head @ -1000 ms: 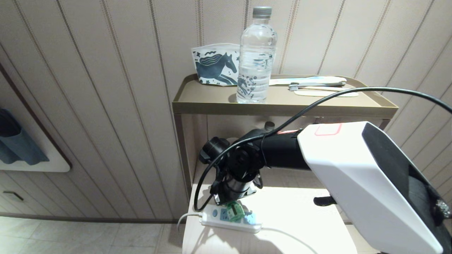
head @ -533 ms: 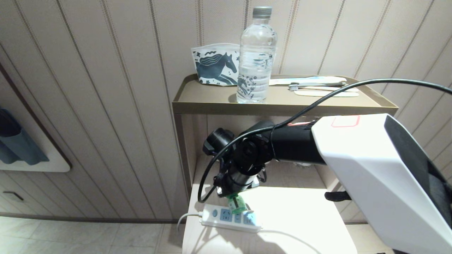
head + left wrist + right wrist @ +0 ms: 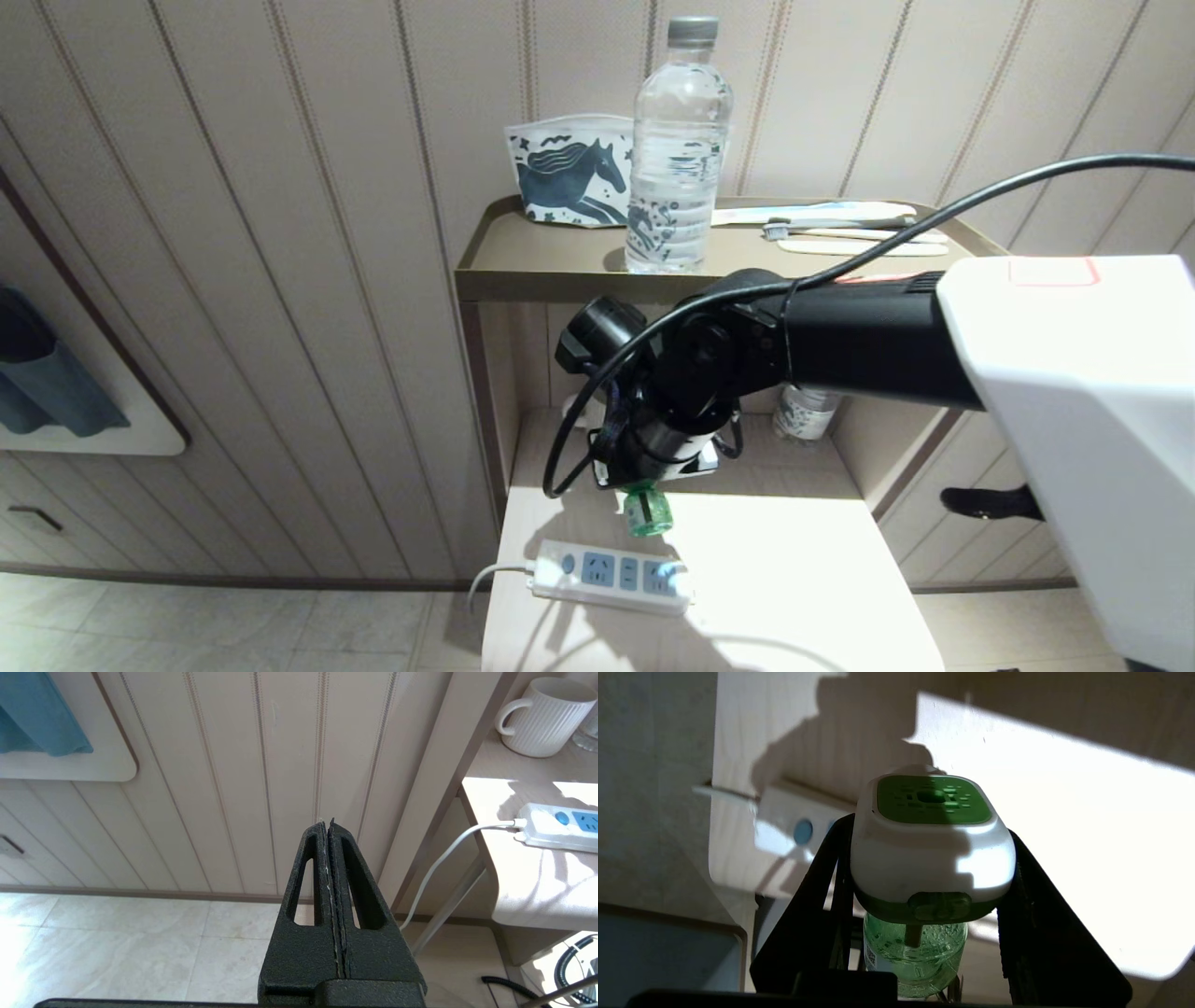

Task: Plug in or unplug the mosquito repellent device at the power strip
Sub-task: Insert the plug into the socket

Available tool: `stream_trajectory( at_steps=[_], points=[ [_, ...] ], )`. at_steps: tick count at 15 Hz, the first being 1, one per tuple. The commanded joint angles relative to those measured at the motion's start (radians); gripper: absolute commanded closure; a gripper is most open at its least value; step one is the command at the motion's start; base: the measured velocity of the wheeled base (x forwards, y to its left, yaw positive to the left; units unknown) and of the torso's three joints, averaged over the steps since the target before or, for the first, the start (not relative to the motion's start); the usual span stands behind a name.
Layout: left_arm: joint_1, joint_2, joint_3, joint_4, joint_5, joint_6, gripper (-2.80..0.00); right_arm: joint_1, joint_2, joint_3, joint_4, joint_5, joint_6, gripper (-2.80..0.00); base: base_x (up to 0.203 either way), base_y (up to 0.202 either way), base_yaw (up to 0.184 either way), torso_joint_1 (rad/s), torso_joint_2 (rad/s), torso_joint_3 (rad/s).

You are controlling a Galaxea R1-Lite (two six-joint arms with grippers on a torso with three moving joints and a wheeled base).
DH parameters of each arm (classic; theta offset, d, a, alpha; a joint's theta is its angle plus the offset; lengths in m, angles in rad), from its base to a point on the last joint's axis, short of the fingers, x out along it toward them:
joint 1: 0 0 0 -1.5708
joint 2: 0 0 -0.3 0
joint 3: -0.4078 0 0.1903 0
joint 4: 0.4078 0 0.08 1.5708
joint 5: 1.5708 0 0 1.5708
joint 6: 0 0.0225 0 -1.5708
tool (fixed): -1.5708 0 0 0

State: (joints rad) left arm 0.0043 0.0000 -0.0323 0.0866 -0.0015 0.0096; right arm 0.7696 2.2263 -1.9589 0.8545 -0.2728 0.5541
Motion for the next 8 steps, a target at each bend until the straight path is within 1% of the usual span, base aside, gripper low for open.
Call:
stream_trajectory(
  at_steps=[1,2,5,6,8],
  points=[
    [0.0,0.0,0.0,0.001,0.0,0.0,0.0,0.005,-0.047,0.0,0.065,0.0,0.01,0.0,0.0,0.0,0.0,0.0,0.0,0.0],
    [0.0,0.0,-0.001,0.001,0.0,0.001,0.0,0.005,-0.051,0.001,0.129,0.0,0.018,0.0,0.0,0.0,0.0,0.0,0.0,0.0],
    [0.0,0.0,-0.001,0.001,0.0,0.001,0.0,0.002,-0.049,0.017,0.263,0.011,0.02,0.0,0.0,0.0,0.0,0.0,0.0,0.0],
    [0.0,0.0,0.0,0.001,0.0,0.001,0.0,0.002,-0.043,0.019,0.28,0.019,0.016,0.0,0.0,0.0,0.0,0.0,0.0,0.0],
    [0.0,0.0,0.0,0.001,0.0,0.0,0.0,0.004,-0.032,0.023,0.287,0.072,0.01,0.0,0.0,0.0,0.0,0.0,0.0,0.0]
  ],
)
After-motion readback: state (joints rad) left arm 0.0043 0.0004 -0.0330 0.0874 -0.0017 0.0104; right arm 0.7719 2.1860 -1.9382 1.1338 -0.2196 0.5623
